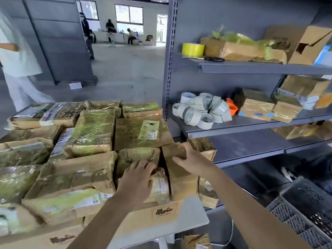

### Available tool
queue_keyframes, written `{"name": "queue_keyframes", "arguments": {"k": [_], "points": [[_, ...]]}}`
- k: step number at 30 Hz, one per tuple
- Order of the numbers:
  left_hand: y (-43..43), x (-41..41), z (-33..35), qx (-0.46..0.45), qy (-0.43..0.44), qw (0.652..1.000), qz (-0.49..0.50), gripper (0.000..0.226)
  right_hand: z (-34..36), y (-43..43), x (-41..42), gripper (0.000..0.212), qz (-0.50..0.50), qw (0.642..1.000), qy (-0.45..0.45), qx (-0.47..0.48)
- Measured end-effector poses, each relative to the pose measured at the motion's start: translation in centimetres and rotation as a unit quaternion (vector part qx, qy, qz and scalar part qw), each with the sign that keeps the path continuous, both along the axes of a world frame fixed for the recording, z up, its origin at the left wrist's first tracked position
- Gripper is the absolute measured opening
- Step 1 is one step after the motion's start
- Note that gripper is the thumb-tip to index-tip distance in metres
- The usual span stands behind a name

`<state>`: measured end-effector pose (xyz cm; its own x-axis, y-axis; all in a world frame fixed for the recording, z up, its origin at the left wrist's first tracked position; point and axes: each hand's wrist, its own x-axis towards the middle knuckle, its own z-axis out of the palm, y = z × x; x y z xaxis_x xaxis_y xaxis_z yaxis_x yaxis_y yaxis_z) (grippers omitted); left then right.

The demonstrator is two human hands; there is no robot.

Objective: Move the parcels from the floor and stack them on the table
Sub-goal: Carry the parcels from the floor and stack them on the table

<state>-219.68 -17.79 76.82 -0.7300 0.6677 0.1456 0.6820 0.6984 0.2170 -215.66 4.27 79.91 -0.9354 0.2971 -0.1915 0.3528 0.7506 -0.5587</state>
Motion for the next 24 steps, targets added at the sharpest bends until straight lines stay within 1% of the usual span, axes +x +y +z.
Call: {"name": "queue_keyframes", "arguments": {"k": [2,5,8,10,13,15,17,19,21,24], "points": [[0.2,0.3,0.1,0.009,0.018,1.0,0.011,0.03,-0.3,1.1,-0.1,0.049,-0.007,0.999,0.016,-0.041],[0.2,0.6,0.1,0.026,0.044,0.999,0.016,0.021,-0.9,1.8,-0.4,0.036,-0.006,0.997,0.032,-0.074],[0.2,0.7,0.0,0.036,0.039,0.998,0.023,0.021,-1.1,1.4,-0.5,0.03,-0.001,0.996,0.031,-0.078],[0.3,0.7,0.1,0.028,0.034,0.999,0.026,0.022,-0.7,1.2,-0.4,0.031,0.0,0.998,0.015,-0.066],[0.5,0.5,0.5,0.017,0.024,0.999,0.022,0.023,0.1,0.9,-0.4,0.047,-0.012,1.0,-0.016,-0.025],[0.6,0.4,0.8,0.007,0.009,1.0,0.017,0.026,0.4,-0.1,-0.5,0.07,-0.022,0.999,-0.025,0.027],[0.6,0.3,1.0,-0.013,-0.001,1.0,0.013,0.03,0.2,-1.6,-0.7,0.095,-0.023,0.993,-0.055,0.098],[0.6,0.2,1.2,-0.025,-0.011,1.0,0.011,0.032,0.1,-2.7,-0.9,0.109,-0.017,0.985,-0.086,0.151],[0.5,0.1,1.4,-0.026,-0.023,0.999,0.007,0.034,0.6,-2.7,-0.9,0.108,-0.016,0.981,-0.103,0.162],[0.1,0.2,1.6,-0.015,-0.047,0.999,0.007,0.036,2.3,-0.7,0.0,0.097,-0.02,0.984,-0.087,0.151]]}}
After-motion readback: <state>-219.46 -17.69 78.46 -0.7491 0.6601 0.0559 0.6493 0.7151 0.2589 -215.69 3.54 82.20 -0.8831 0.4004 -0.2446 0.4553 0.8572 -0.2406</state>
